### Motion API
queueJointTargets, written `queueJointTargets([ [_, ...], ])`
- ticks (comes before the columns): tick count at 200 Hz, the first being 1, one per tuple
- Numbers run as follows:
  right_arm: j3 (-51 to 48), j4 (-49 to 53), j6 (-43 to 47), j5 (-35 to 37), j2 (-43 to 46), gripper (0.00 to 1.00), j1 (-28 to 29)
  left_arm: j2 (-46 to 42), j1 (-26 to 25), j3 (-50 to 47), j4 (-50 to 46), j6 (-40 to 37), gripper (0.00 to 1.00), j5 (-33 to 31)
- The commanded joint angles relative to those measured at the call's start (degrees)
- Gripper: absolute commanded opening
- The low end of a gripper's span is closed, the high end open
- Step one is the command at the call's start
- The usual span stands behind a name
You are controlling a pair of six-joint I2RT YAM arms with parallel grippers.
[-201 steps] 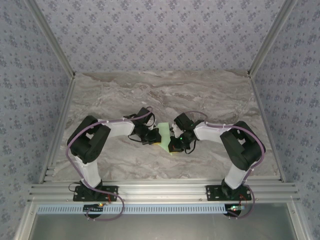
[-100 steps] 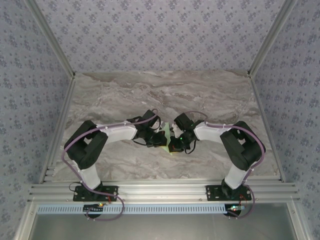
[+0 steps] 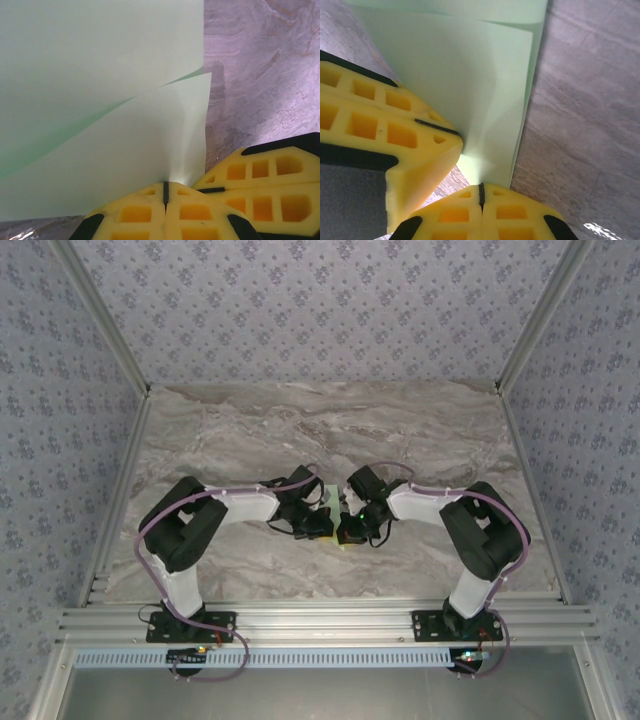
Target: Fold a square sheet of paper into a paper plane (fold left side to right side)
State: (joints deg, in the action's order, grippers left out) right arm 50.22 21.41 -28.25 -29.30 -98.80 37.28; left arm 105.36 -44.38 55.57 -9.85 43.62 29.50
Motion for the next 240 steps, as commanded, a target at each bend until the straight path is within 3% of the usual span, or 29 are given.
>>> queueJointTargets([
  [1,-1.26,5.66,0.39,7.06,-3.96,0.0,0.94,1.83,-0.28,-0.72,-2.11,-0.46,0.0,-4.59],
  [101,-2.13,8.04,1.23,8.92,-3.96,0.0,1.04,1.25,6.46,-0.71,-8.34,-6.57,0.0,-10.84],
  [187,-3.21,8.11,1.02,8.43,-3.34,0.0,1.09,2.56,16.23,2.82,-12.64,-13.49,0.0,-11.43],
  [240,-3.26,3.95,0.74,5.49,-1.53,0.0,1.15,1.2,17.69,2.43,-12.74,-14.13,0.0,-10.38],
])
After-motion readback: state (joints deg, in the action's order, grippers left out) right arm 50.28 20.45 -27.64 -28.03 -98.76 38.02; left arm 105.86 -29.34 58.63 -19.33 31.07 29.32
